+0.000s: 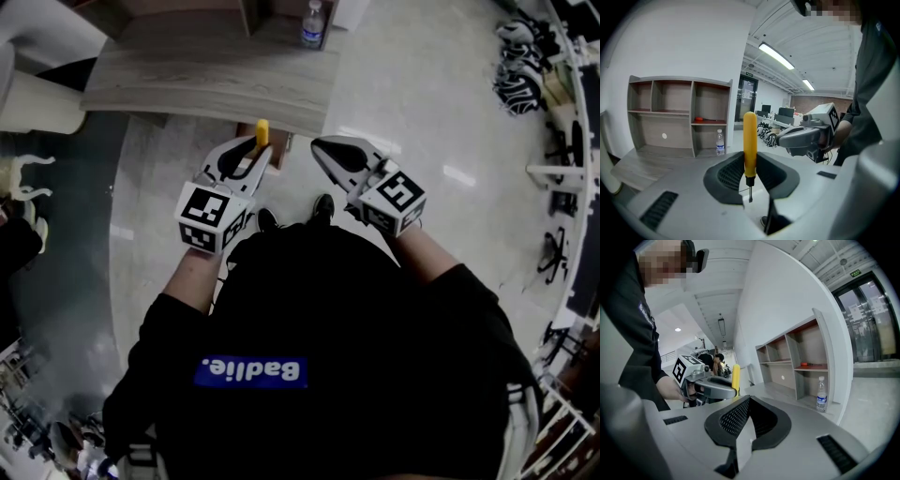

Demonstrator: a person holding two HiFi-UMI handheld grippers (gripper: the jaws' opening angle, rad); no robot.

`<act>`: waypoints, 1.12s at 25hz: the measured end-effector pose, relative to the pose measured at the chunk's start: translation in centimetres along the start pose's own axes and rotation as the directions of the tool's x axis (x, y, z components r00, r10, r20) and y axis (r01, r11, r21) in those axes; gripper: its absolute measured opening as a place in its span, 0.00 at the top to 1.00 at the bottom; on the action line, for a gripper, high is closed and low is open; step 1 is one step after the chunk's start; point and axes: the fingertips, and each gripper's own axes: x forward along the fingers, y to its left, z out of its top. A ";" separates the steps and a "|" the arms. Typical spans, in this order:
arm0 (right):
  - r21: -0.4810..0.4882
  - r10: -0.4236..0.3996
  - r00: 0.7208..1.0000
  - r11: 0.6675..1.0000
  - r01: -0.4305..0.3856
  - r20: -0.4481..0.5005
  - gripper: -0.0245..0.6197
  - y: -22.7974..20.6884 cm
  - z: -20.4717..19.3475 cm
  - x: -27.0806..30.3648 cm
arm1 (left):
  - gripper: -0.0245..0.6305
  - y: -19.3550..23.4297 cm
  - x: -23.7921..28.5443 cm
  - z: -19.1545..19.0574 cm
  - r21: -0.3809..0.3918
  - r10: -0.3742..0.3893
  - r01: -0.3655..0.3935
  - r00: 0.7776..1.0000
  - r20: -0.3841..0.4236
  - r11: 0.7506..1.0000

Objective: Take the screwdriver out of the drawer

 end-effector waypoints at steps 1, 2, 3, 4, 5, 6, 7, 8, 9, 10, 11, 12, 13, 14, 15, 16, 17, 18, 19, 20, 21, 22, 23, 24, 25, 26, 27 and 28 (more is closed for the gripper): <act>-0.002 0.002 1.000 1.000 -0.002 0.001 0.91 0.1 0.1 0.1 | 0.85 -0.1 0.0 0.1 -0.001 -0.003 0.003 1.000 0.002 1.000; -0.003 0.004 1.000 1.000 -0.004 0.001 0.91 0.2 0.2 0.1 | 0.85 -0.2 -0.1 0.1 -0.001 -0.007 0.007 1.000 0.004 1.000; -0.005 0.005 1.000 1.000 -0.005 -0.001 0.91 0.2 0.2 0.1 | 0.85 -0.2 -0.2 0.2 -0.002 -0.011 0.011 1.000 0.006 1.000; -0.008 0.006 1.000 1.000 -0.006 -0.003 0.91 0.3 0.2 0.2 | 0.85 -0.3 -0.2 0.2 -0.001 -0.013 0.013 1.000 0.008 1.000; -0.011 0.006 1.000 1.000 -0.006 -0.005 0.91 0.3 0.2 0.2 | 0.85 -0.3 -0.3 0.3 0.001 -0.015 0.015 1.000 0.009 1.000; -0.014 0.005 1.000 1.000 -0.005 -0.007 0.91 0.3 0.2 0.2 | 0.85 -0.3 -0.3 0.3 0.002 -0.016 0.016 1.000 0.010 1.000; -0.013 0.004 1.000 1.000 -0.004 -0.008 0.91 0.3 0.1 0.1 | 0.85 -0.3 -0.3 0.2 0.001 -0.017 0.017 1.000 0.012 1.000; -0.011 0.002 1.000 1.000 -0.002 -0.010 0.92 0.2 -0.1 0.1 | 0.85 -0.3 -0.3 0.2 -0.001 -0.017 0.017 1.000 0.014 1.000; -0.008 0.000 1.000 1.000 0.000 -0.013 0.91 0.1 -0.1 0.1 | 0.85 -0.2 -0.3 0.3 -0.004 -0.017 0.017 1.000 0.015 1.000; -0.006 -0.002 1.000 1.000 0.002 -0.014 0.91 0.0 -0.2 0.2 | 0.85 -0.1 -0.3 0.4 -0.005 -0.016 0.016 1.000 0.017 1.000; -0.006 -0.004 1.000 1.000 0.004 -0.014 0.91 -0.1 -0.2 0.2 | 0.85 -0.1 -0.2 0.4 -0.005 -0.016 0.016 1.000 0.018 1.000; -0.006 -0.004 1.000 1.000 0.004 -0.013 0.91 -0.2 -0.1 0.3 | 0.85 0.0 -0.1 0.5 -0.004 -0.015 0.015 1.000 0.020 1.000; -0.006 -0.004 1.000 1.000 0.004 -0.012 0.91 -0.3 -0.1 0.3 | 0.85 0.0 -0.1 0.5 -0.005 -0.015 0.015 1.000 0.021 1.000; -0.007 -0.003 1.000 1.000 0.003 -0.012 0.91 -0.3 -0.1 0.3 | 0.85 0.0 -0.1 0.4 -0.005 -0.015 0.015 1.000 0.022 1.000; -0.007 -0.003 1.000 1.000 0.003 -0.011 0.91 -0.3 0.0 0.3 | 0.85 -0.1 -0.1 0.4 -0.006 -0.014 0.014 1.000 0.022 1.000; -0.008 -0.003 1.000 1.000 0.003 -0.011 0.91 -0.3 0.0 0.3 | 0.85 -0.1 -0.1 0.4 -0.005 -0.014 0.014 1.000 0.022 1.000; -0.009 -0.003 1.000 1.000 0.003 -0.012 0.91 -0.3 0.0 0.3 | 0.85 -0.1 -0.2 0.4 -0.005 -0.014 0.014 1.000 0.023 1.000; -0.010 -0.004 1.000 1.000 0.004 -0.012 0.91 -0.3 0.0 0.2 | 0.85 -0.1 -0.2 0.5 -0.005 -0.013 0.014 1.000 0.023 1.000; -0.010 -0.004 1.000 1.000 0.003 -0.012 0.91 -0.3 0.0 0.2 | 0.85 -0.2 -0.2 0.4 -0.006 -0.013 0.013 1.000 0.023 1.000; -0.011 -0.004 1.000 1.000 0.003 -0.012 0.91 -0.3 0.1 0.1 | 0.85 -0.2 -0.2 0.4 -0.006 -0.012 0.013 1.000 0.023 1.000; -0.011 -0.004 1.000 1.000 0.004 -0.011 0.91 -0.3 0.2 0.1 | 0.85 -0.2 -0.1 0.4 -0.007 -0.012 0.012 1.000 0.022 1.000; -0.011 -0.005 1.000 1.000 0.005 -0.010 0.91 -0.3 0.2 0.1 | 0.85 -0.2 -0.1 0.4 -0.007 -0.013 0.013 1.000 0.022 1.000; -0.011 -0.006 1.000 1.000 0.006 -0.010 0.91 -0.3 0.2 0.1 | 0.85 -0.2 -0.1 0.4 -0.006 -0.013 0.013 1.000 0.021 1.000; -0.011 -0.007 1.000 1.000 0.007 -0.010 0.91 -0.4 0.2 0.1 | 0.85 -0.2 -0.1 0.4 -0.005 -0.014 0.014 1.000 0.021 1.000; -0.011 -0.009 1.000 1.000 0.008 -0.010 0.91 -0.4 0.2 0.2 | 0.85 -0.1 -0.1 0.4 -0.004 -0.014 0.014 1.000 0.021 1.000; -0.012 -0.009 1.000 1.000 0.009 -0.009 0.91 -0.4 0.3 0.2 | 0.85 -0.1 -0.1 0.4 -0.003 -0.015 0.015 1.000 0.022 1.000; -0.013 -0.010 1.000 1.000 0.010 -0.009 0.91 -0.4 0.3 0.2 | 0.85 -0.1 -0.1 0.4 -0.003 -0.015 0.015 1.000 0.022 1.000; -0.014 -0.010 1.000 1.000 0.010 -0.008 0.91 -0.4 0.3 0.3 | 0.85 0.0 0.0 0.4 -0.003 -0.015 0.015 1.000 0.022 1.000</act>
